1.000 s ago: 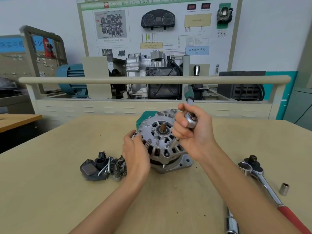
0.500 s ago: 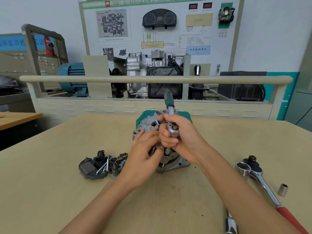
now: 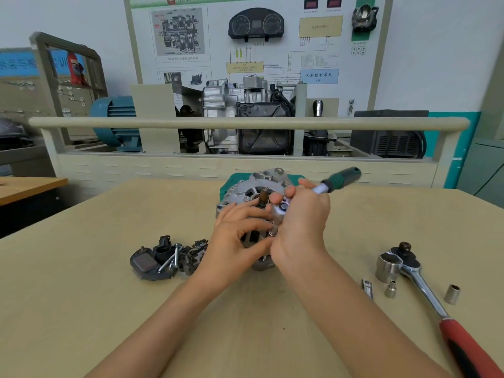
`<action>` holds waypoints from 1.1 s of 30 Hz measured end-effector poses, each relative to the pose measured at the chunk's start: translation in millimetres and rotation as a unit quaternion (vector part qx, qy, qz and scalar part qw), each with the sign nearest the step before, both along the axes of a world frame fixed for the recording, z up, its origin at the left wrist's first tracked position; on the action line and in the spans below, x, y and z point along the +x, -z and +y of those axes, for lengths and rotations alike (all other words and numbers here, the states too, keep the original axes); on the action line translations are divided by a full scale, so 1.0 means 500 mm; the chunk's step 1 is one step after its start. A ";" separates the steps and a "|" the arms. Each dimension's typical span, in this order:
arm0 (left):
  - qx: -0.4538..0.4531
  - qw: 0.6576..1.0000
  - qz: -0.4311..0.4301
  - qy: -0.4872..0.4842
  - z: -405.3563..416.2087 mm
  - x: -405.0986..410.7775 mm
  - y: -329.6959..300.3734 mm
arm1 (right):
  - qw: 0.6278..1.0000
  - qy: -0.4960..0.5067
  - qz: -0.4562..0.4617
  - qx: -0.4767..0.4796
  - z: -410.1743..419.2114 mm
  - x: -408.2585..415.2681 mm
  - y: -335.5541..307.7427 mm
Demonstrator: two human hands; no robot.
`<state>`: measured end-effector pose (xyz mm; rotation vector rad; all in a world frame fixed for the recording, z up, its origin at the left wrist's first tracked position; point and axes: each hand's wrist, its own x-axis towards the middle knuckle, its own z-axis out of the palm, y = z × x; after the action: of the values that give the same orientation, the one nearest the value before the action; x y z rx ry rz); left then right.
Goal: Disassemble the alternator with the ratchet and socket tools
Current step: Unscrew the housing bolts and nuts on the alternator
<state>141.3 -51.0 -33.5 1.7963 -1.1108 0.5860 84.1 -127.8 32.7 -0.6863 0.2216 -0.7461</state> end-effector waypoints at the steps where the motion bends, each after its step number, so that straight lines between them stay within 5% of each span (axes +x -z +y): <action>1: 0.002 1.000 -0.002 -0.007 -0.003 -0.003 -0.003 | 0.999 -0.020 0.019 -0.023 -0.006 0.002 -0.005; 6: 0.019 1.000 -0.006 -0.006 -0.004 -0.003 -0.003 | 0.958 -0.091 0.149 -0.225 -0.031 0.021 -0.027; 14: 0.048 0.998 -0.032 -0.018 -0.017 -0.007 0.008 | 0.904 -0.162 0.198 -0.343 -0.072 0.021 -0.037; 27: 0.049 0.998 -0.047 -0.013 -0.032 -0.001 -0.006 | 0.873 -0.306 0.155 -0.346 -0.114 0.028 -0.046; 33: 0.054 0.998 -0.012 0.038 -0.023 0.023 -0.024 | 0.769 -0.449 0.162 -0.425 -0.116 0.053 -0.062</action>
<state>152.6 -62.7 -21.8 1.8340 -1.2412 0.5128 110.8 -186.0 63.8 -1.6364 -0.1717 0.2797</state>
